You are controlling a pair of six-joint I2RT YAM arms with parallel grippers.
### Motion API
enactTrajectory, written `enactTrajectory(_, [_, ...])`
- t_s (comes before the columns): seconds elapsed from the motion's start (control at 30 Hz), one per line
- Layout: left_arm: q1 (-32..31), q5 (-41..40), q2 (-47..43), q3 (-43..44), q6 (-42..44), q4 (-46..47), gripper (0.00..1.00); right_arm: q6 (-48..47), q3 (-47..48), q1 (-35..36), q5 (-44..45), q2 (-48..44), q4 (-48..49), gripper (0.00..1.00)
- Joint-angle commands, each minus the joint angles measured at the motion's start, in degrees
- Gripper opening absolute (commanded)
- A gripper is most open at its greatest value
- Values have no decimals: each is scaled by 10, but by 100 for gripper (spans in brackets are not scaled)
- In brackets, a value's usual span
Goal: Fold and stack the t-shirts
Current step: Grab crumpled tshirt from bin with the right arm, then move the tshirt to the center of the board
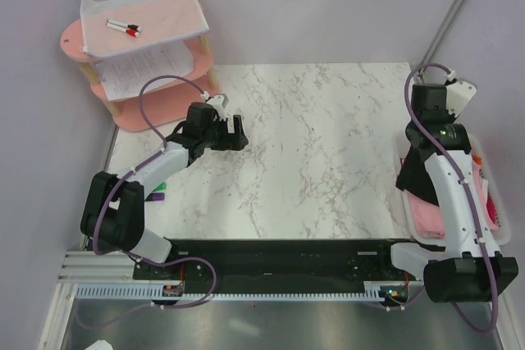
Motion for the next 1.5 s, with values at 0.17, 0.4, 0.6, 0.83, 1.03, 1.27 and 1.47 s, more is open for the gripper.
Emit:
enactTrajectory(0.17, [-4, -47, -23, 34, -9, -24, 100, -66, 83, 91, -197, 66, 94, 0])
enactTrajectory(0.4, [-4, -83, -16, 50, -12, -54, 100, -86, 26, 281, -277, 199, 178, 0])
enactTrajectory(0.6, [-3, -126, -14, 55, -19, -72, 100, -92, 69, 429, -336, 379, 208, 0])
enactTrajectory(0.83, [-1, -180, -5, 49, -51, -85, 100, -89, 130, 561, -420, 453, 243, 5])
enactTrajectory(1.03, [-1, -150, 34, 65, -38, -76, 100, -72, 46, 553, -327, 324, 310, 86])
enactTrajectory(1.27, [-1, -18, 105, 113, -22, -42, 100, -55, -21, 433, -245, 208, 310, 98])
enactTrajectory(1.47, [-1, -11, 120, 135, -19, -52, 100, -69, -3, 352, -264, 284, 300, 97])
